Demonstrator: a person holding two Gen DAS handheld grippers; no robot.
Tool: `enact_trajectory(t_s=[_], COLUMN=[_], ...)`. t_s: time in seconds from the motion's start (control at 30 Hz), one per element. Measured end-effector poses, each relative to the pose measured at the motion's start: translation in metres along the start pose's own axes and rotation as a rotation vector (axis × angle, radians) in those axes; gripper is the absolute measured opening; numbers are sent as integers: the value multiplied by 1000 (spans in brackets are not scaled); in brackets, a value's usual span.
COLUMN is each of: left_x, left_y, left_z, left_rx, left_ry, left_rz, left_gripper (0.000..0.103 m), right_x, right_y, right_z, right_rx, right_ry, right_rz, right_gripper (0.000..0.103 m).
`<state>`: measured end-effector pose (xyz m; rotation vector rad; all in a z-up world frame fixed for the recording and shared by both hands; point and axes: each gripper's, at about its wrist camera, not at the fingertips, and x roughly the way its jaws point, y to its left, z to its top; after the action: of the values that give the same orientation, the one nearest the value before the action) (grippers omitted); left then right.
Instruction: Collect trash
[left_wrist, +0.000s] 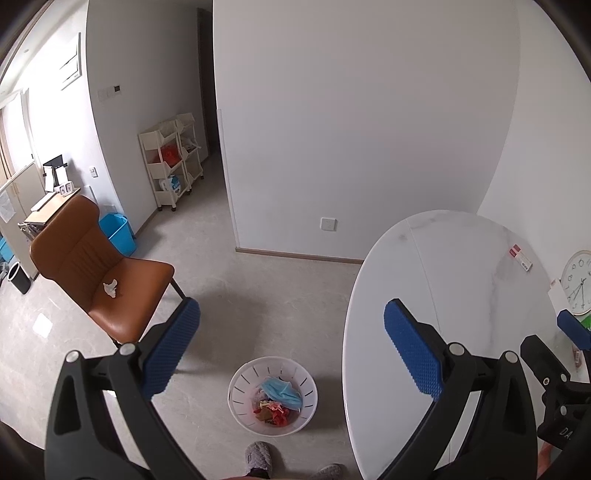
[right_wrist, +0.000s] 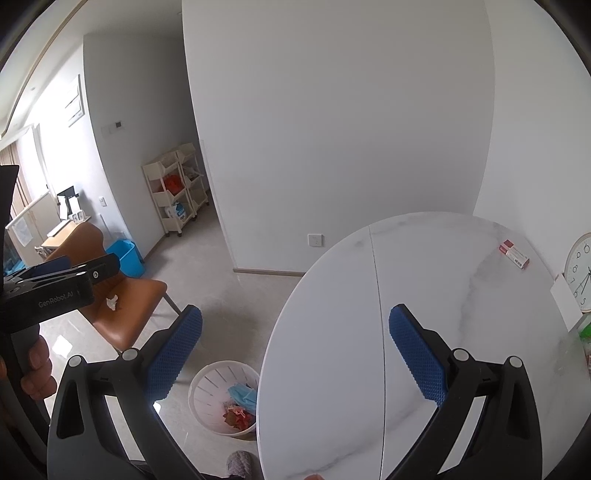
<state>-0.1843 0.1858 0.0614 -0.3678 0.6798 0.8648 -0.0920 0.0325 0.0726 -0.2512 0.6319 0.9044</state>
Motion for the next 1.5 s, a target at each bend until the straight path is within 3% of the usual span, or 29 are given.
enact_trajectory(t_s=[1.5], left_x=[8], left_y=[1], left_z=[-1], left_rx=[14], left_ry=[8], left_rz=[1], left_gripper=[96], right_x=[0], right_y=[6], right_z=[-6], right_rx=[6], right_ry=[10], right_rz=[-2], right_gripper=[100])
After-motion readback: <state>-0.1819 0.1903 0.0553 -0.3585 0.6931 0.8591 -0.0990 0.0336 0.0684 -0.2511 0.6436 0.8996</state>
